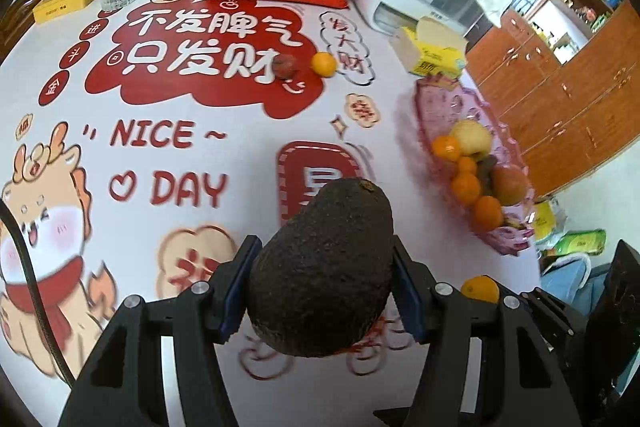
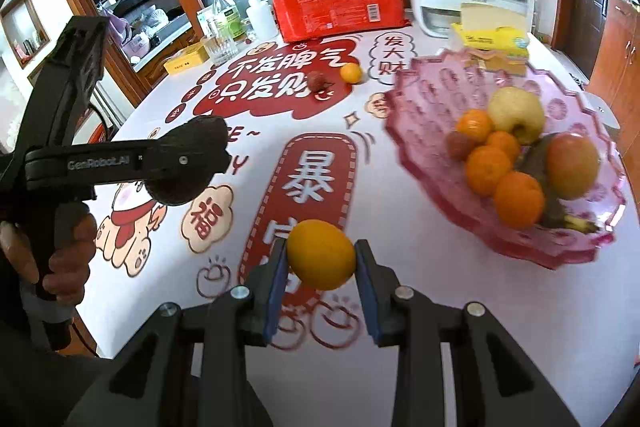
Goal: Organize fruits
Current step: 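Lift the avocado and mandarin and carry both over the pink bowl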
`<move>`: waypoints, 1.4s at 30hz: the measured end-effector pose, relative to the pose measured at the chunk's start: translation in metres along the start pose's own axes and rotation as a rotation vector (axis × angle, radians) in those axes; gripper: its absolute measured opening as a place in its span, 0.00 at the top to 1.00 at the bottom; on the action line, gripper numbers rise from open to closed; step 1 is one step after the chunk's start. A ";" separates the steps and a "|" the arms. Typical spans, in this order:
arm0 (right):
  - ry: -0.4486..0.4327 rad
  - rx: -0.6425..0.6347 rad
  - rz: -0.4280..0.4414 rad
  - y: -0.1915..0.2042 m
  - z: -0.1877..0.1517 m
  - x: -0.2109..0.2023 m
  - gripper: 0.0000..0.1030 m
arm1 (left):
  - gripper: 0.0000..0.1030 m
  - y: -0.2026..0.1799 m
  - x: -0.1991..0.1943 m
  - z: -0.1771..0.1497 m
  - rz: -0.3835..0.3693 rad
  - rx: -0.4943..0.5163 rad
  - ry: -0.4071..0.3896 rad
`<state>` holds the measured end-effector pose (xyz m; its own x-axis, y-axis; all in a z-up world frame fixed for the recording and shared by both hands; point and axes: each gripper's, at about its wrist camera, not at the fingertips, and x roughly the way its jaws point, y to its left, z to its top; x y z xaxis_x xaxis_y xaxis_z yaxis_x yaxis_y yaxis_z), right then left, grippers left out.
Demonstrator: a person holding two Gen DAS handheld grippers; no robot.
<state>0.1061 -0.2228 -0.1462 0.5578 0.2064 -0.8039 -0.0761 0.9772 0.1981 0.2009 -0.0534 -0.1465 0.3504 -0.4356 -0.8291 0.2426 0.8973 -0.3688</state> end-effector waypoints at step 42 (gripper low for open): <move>-0.010 -0.037 -0.094 -0.196 0.021 -0.035 0.68 | 0.41 -0.157 0.081 0.040 0.033 -0.098 -0.114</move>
<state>0.1186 -0.4228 -0.1455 0.5720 0.1136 -0.8123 -0.0539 0.9934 0.1009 0.2269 -0.2322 -0.1390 0.4582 -0.4065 -0.7905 0.1416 0.9113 -0.3866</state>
